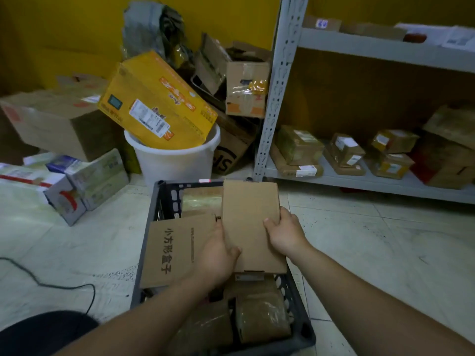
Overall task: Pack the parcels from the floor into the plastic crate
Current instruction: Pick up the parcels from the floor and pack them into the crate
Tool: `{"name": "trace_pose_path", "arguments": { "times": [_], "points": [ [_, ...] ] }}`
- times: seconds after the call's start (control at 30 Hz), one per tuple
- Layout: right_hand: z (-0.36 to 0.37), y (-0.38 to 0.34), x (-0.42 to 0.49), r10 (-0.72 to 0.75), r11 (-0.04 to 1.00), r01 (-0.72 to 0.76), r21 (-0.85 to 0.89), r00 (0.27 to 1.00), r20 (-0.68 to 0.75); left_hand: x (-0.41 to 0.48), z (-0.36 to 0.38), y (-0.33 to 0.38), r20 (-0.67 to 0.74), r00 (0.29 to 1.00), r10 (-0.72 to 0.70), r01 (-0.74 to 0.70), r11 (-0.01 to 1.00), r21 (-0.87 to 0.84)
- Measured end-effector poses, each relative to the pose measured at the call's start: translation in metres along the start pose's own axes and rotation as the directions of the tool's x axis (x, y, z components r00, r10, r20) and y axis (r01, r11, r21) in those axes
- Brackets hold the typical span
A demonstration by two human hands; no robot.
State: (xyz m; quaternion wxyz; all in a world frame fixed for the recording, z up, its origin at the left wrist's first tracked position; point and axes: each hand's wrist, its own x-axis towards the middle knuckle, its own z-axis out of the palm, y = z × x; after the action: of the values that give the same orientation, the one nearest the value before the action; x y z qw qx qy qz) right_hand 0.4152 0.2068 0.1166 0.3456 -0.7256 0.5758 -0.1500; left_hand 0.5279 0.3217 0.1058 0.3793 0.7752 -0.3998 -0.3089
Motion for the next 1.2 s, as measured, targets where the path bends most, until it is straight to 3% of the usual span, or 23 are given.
{"name": "trace_pose_path", "arguments": {
  "times": [0.17,0.47,0.57,0.73,0.97,1.2],
  "points": [
    [0.007,0.014,0.004,0.017,0.995,-0.013,-0.099,0.999,0.040,0.001,0.012,-0.006,0.046,0.995,-0.086,0.081,0.991,0.107],
    [0.005,0.025,0.018,-0.036,0.968,0.051,-0.245,0.997,0.067,0.013,0.024,-0.014,0.062,0.998,-0.014,-0.005,0.954,0.298],
    [0.013,0.028,0.017,-0.053,0.948,0.081,-0.308,0.994,0.100,0.011,0.026,-0.025,0.060,0.998,0.031,-0.055,0.881,0.470],
    [0.033,0.034,0.014,-0.045,0.894,0.130,-0.428,0.978,0.203,0.004,0.020,-0.040,0.172,0.984,0.054,-0.161,0.695,0.701],
    [0.046,0.036,0.012,-0.152,0.695,0.311,-0.648,0.945,0.290,0.007,0.013,-0.047,0.206,0.976,0.064,-0.202,0.604,0.771],
    [0.050,0.038,0.012,-0.132,0.630,0.378,-0.678,0.913,0.386,0.010,0.010,-0.050,0.210,0.978,0.017,-0.177,0.607,0.775]
  ]
}}
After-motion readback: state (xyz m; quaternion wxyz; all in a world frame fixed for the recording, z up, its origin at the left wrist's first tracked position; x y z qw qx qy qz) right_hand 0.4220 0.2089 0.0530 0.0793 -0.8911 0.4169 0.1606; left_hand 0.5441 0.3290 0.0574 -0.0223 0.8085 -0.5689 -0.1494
